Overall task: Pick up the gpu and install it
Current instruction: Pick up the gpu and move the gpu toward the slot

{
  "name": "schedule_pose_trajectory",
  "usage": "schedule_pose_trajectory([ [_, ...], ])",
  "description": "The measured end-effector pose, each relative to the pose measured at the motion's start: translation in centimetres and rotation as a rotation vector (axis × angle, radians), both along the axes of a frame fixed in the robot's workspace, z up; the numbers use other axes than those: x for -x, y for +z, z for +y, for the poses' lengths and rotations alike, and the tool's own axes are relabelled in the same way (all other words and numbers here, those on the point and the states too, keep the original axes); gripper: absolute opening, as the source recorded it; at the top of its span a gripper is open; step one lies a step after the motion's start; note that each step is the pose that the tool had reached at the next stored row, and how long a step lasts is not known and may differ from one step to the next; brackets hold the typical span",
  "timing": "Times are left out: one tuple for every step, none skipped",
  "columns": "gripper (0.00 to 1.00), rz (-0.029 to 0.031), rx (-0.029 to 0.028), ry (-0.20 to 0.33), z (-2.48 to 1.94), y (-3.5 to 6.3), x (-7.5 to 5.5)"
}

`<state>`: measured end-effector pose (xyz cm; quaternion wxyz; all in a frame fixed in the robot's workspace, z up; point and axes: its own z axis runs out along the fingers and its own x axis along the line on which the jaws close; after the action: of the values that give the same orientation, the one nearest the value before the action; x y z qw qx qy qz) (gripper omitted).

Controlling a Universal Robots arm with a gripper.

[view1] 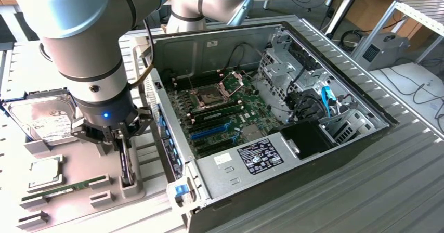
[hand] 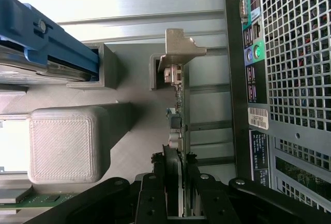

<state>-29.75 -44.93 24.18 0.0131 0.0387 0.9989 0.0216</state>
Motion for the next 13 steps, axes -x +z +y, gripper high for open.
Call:
schedule_pose_trajectory([
  [0.27,0.0000,0.0001,0.000,0.00,0.01,0.00],
  [0.27,0.0000,0.0000,0.000,0.00,0.03,0.00],
  [0.27,0.0000,0.0001,0.000,0.00,0.05,0.00],
  [0.27,0.0000,0.0000,0.000,0.00,0.06,0.00],
  [0.27,0.0002,0.0002,0.000,0.00,0.10,0.00],
  [0.27,0.0002,0.0002,0.000,0.00,0.13,0.00],
  [0.27,0.0002,0.0002,0.000,0.00,0.17,0.00],
  [0.27,0.0001,0.0001,0.000,0.00,0.20,0.01],
  [0.27,0.0000,0.0000,0.000,0.00,0.25,0.00],
  [0.27,0.0000,0.0000,0.000,0.00,0.28,0.00],
  [0.27,0.0001,0.0001,0.000,0.00,0.30,0.00],
  [0.27,0.0001,0.0001,0.000,0.00,0.34,0.00],
  [0.27,0.0001,0.0000,0.000,0.00,0.37,0.00],
])
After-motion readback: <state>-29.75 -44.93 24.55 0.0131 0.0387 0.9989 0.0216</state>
